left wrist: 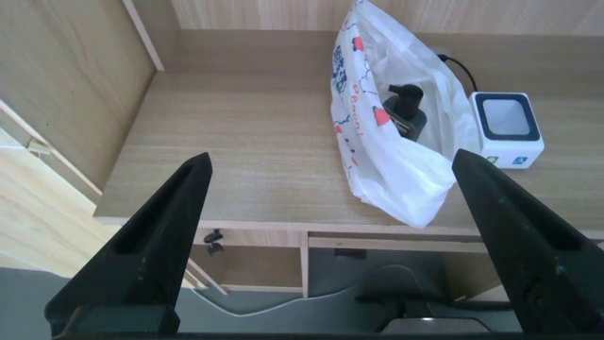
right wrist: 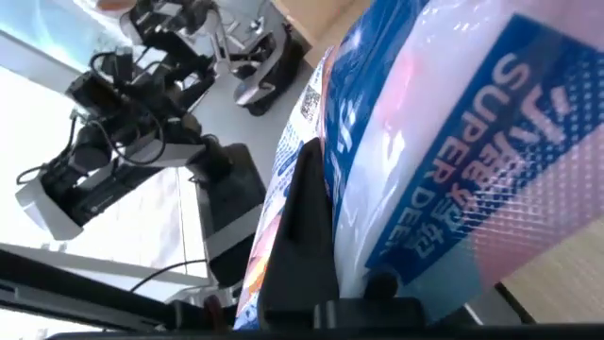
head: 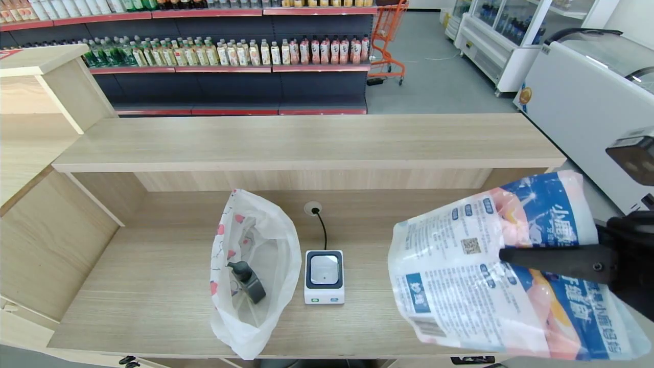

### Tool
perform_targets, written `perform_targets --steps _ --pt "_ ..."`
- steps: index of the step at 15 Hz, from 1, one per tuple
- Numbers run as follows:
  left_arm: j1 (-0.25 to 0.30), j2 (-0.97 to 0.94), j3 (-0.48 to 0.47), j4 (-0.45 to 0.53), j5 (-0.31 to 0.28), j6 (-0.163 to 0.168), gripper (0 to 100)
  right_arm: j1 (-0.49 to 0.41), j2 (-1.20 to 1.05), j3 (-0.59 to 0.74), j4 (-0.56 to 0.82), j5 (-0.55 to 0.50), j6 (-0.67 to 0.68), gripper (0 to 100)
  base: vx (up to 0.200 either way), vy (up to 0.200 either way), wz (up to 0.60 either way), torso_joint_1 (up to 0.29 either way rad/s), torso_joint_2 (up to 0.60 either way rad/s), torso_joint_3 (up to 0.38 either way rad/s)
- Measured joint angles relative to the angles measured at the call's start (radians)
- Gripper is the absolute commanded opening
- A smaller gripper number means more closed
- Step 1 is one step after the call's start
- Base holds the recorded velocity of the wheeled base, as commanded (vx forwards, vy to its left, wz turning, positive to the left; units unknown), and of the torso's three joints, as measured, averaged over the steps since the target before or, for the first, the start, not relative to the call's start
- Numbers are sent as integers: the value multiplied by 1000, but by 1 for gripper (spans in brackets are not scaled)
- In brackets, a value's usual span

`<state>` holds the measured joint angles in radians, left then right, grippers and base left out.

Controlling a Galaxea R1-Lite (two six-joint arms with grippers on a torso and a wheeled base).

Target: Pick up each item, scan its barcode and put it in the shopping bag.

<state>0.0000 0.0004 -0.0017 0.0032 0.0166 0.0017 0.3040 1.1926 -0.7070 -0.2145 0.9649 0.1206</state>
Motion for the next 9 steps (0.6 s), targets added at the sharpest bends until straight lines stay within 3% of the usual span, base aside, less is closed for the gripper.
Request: perform_targets --steps 3,6,9 --pt "0 0 0 0 0 0 100 74 -36 -6 120 1 10 0 0 0 0 0 0 0" --pt "0 0 0 0 0 0 100 90 -49 -79 237 -3 178 0 0 0 0 0 0 0" --pt "0 0 0 0 0 0 100 94 -56 -103 264 -5 219 0 0 0 0 0 0 0"
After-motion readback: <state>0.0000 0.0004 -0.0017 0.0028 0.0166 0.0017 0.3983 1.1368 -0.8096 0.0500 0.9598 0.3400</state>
